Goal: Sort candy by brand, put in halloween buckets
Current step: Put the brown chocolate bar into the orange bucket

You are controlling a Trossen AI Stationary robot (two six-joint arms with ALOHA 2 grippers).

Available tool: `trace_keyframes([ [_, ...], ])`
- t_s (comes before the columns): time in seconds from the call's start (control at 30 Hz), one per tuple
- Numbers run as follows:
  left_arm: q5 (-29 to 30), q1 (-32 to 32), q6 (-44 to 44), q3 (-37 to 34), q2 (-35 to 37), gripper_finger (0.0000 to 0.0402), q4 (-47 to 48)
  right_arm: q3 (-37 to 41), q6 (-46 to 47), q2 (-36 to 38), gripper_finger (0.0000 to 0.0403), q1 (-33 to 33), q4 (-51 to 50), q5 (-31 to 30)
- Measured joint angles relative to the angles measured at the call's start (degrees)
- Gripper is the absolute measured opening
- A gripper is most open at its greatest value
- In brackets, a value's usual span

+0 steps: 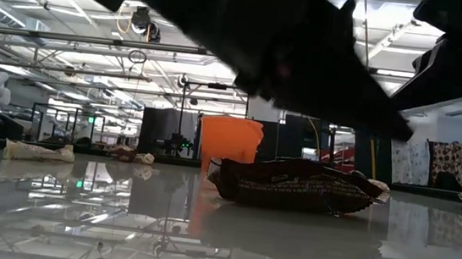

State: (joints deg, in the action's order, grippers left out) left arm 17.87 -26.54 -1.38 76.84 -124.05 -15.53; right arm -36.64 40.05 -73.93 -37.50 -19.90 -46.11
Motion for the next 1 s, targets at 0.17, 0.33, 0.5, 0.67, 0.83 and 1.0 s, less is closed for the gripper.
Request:
trace_keyframes([
  [0.17,-1.2,-0.7,0.2,0.0,0.0,0.0123,3.0,0.0,-0.1,0.0,0.0105,0.0,0.0,0.0],
  [0.33,-1.3,-0.8,0.2,0.0,2.1,0.0123,8.6,0.0,-0.1,0.0,0.0105,0.0,-0.1,0.0],
  [0.5,-1.3,-1.2,-1.3,0.0,5.7,0.0123,12.8,0.0,-0.2,0.0,0.0105,0.0,0.0,0.0],
  [0.67,-2.6,-1.3,-5.5,0.0,6.0,0.0123,19.0,0.0,-0.2,0.0,0.0105,0.0,-0.1,0.0],
  [0.83,-2.8,-1.3,-8.7,-0.6,5.7,0.0123,20.9,0.0,-0.2,0.0,0.0105,0.0,-0.1,-0.1],
  [1.0,-2.8,-1.3,-8.7,-0.6,5.7,0.0123,21.0,0.0,-0.2,0.0,0.0105,0.0,-0.1,-0.1],
])
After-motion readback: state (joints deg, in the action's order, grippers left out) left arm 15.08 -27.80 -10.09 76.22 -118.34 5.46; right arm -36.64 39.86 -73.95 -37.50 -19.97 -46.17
